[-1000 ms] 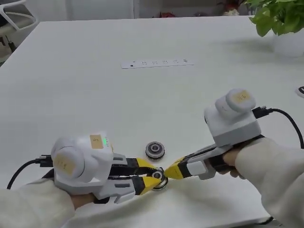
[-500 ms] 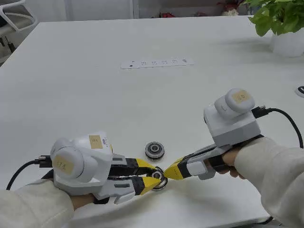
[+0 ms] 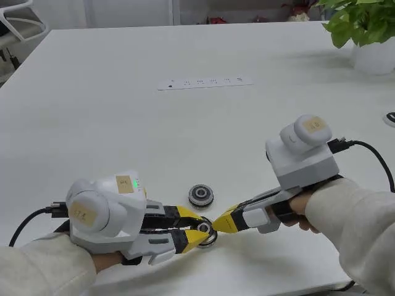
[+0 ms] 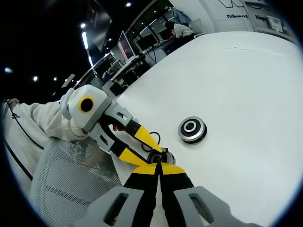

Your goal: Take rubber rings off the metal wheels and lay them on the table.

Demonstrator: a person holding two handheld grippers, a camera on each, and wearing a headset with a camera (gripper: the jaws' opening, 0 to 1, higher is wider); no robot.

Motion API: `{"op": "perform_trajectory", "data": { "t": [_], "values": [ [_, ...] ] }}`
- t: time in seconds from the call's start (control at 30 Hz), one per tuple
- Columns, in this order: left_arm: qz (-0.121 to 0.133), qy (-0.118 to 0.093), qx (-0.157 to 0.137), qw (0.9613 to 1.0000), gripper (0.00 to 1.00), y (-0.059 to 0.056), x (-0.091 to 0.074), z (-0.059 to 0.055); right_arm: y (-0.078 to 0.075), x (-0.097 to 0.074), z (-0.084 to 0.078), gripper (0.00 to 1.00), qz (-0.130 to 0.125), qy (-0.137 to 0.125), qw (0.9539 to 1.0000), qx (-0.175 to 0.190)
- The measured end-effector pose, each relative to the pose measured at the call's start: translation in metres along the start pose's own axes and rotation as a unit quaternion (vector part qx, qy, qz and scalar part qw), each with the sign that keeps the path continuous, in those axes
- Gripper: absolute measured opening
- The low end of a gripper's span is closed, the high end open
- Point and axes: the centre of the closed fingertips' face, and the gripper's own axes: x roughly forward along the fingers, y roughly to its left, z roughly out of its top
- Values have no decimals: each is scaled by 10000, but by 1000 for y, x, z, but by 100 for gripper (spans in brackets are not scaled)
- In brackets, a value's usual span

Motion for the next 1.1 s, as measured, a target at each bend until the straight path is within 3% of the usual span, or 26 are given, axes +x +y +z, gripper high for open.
{"op": "perform_trajectory", "data": {
  "t": [0.6, 0.7, 1.1],
  "values": [
    [1, -12, -6, 10000, 14, 0, 0, 0, 4, -2, 7, 0, 91, -151, 9998, 112],
    [3, -10, -9, 10000, 14, 0, 0, 0, 0, -2, 6, 0, -37, -100, 9999, 62],
    [-61, 202, 6, 9998, 17, -2, -2, 0, -5, -1, 2, 0, -163, 17, 9998, 93]
  ]
}}
